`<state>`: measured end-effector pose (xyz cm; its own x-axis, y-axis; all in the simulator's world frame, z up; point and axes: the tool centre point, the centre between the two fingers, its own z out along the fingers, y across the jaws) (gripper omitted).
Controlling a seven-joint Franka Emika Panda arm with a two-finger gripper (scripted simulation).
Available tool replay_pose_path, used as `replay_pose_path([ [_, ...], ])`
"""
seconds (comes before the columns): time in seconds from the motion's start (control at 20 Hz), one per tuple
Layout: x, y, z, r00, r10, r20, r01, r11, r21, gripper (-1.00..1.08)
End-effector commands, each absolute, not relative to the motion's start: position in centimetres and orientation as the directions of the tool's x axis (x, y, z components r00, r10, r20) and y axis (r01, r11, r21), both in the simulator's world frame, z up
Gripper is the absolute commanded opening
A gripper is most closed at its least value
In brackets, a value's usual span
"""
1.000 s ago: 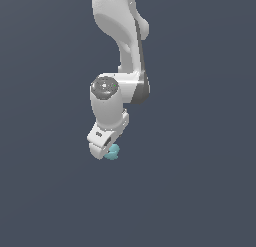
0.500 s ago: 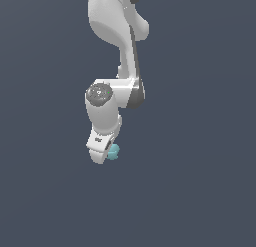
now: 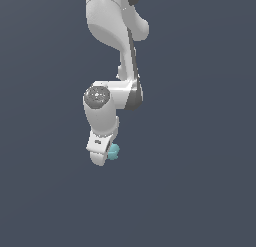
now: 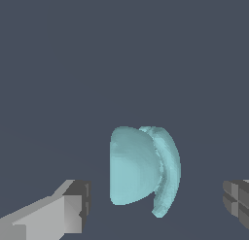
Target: Pick up the object and move it to a goal position.
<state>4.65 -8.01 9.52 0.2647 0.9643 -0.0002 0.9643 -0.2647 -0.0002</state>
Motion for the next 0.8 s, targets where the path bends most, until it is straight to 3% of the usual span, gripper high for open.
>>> replay_pose_path([
  [0.0, 4.7, -8.0, 9.5, 0.265, 0.964, 0.000, 0.964, -0.265, 0.000, 1.00],
  [0.75, 4.6, -8.0, 4.5, 0.260, 0.966, 0.000, 0.966, -0.260, 0.000, 1.00],
])
